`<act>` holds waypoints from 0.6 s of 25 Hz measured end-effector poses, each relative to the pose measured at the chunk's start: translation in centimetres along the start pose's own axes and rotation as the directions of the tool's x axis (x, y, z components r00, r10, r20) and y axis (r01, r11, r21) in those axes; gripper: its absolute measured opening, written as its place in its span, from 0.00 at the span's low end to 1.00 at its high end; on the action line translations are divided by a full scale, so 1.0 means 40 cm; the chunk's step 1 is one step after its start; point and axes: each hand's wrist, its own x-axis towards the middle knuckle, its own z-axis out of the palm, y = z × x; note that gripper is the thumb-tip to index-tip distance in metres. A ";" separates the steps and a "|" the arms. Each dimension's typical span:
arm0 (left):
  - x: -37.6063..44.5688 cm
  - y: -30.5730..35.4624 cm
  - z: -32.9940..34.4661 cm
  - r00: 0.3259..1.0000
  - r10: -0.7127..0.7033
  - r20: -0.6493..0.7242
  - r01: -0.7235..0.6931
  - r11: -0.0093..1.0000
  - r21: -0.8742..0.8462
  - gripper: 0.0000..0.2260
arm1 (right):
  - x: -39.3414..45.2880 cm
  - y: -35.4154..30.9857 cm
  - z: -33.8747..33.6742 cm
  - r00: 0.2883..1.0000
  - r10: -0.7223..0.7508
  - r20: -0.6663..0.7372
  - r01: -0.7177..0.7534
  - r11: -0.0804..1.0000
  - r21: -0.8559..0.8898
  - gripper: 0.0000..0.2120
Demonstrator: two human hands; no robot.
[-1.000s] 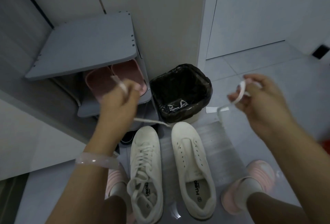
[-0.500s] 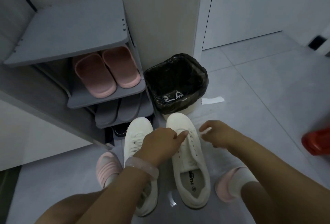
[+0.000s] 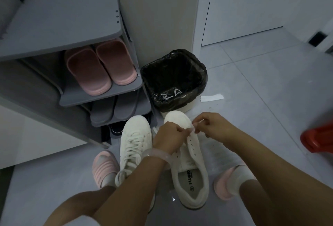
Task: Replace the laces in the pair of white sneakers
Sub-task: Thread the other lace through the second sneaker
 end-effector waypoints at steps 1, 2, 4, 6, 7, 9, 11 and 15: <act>0.003 0.000 0.006 1.000 -0.009 -0.003 0.009 1.000 -0.009 0.13 | 0.007 0.007 0.007 1.000 -0.012 0.015 0.013 1.000 -0.026 0.04; 0.004 0.003 0.009 1.000 -0.015 -0.013 0.015 1.000 -0.024 0.09 | 0.012 0.012 0.011 1.000 -0.022 0.020 0.023 0.999 -0.044 0.04; 0.005 0.005 0.011 0.999 -0.026 -0.026 0.025 0.998 -0.057 0.05 | 0.017 0.016 0.012 0.997 -0.077 -0.031 0.072 0.988 -0.140 0.05; -0.001 0.006 0.018 0.999 -0.039 0.005 0.039 0.997 -0.066 0.07 | 0.017 0.019 0.011 0.983 -0.168 -0.078 0.135 0.940 -0.312 0.05; -0.007 0.008 0.023 0.999 -0.044 0.009 0.045 0.996 -0.073 0.07 | 0.015 0.020 0.014 0.978 -0.200 -0.063 0.160 0.906 -0.392 0.05; -0.016 0.011 0.034 0.998 -0.052 -0.024 0.049 0.994 -0.094 0.05 | 0.010 0.024 0.025 0.978 -0.209 -0.016 0.170 0.835 -0.523 0.07; -0.016 0.010 0.041 0.997 -0.050 -0.062 0.044 0.994 -0.098 0.07 | 0.007 0.027 0.031 0.980 -0.200 -0.027 0.145 0.789 -0.597 0.09; -0.011 0.011 0.037 0.996 -0.058 -0.061 0.051 0.992 -0.119 0.07 | 0.001 0.031 0.032 0.979 -0.204 -0.021 0.143 0.749 -0.647 0.09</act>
